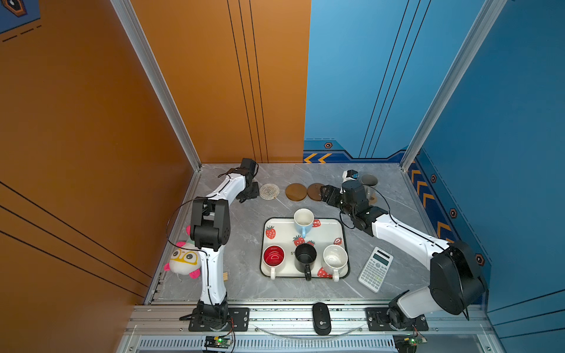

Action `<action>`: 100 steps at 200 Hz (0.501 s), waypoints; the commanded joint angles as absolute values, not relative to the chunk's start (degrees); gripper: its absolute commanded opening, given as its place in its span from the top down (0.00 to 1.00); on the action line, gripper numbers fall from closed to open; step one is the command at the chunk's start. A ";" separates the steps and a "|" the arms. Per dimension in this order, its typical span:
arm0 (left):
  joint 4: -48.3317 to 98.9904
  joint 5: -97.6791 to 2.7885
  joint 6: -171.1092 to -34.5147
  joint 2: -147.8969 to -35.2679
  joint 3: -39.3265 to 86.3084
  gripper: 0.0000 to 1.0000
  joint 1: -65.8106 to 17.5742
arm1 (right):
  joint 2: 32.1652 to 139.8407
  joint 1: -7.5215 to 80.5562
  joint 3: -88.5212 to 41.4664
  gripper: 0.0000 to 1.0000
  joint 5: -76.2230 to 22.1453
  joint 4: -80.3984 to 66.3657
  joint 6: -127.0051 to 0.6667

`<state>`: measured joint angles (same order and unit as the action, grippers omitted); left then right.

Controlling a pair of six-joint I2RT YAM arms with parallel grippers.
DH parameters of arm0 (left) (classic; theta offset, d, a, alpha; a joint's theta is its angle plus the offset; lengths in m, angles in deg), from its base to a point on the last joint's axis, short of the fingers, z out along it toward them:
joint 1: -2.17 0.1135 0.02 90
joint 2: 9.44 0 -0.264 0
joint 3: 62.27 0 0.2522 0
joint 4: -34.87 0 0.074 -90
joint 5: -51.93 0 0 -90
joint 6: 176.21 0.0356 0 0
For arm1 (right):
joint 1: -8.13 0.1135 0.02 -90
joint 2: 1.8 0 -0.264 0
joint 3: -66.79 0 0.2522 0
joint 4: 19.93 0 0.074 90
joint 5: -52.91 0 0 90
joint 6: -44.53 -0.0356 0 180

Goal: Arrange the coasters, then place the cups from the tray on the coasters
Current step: 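Lower the lilac mug onto the blue woven coaster and open the left gripper, then raise the left gripper off the lilac mug while the right gripper moves over the tray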

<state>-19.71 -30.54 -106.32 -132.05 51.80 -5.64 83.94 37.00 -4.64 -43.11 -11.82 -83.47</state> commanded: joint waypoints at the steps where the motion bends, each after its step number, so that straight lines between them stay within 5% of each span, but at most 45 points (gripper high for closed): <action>1: -19.62 -29.85 -106.75 -130.80 52.02 0.62 -5.12 | 84.03 37.18 -5.69 0.18 -42.19 -12.07 -83.82; 69: -19.40 -27.96 -106.82 -121.61 47.32 0.50 -7.76 | 82.15 37.57 -5.07 0.18 -42.43 -11.82 -83.69; 100: -17.56 -19.04 -105.37 -114.34 42.63 0.49 -12.84 | 81.44 37.92 -4.89 0.18 -42.58 -11.70 -83.53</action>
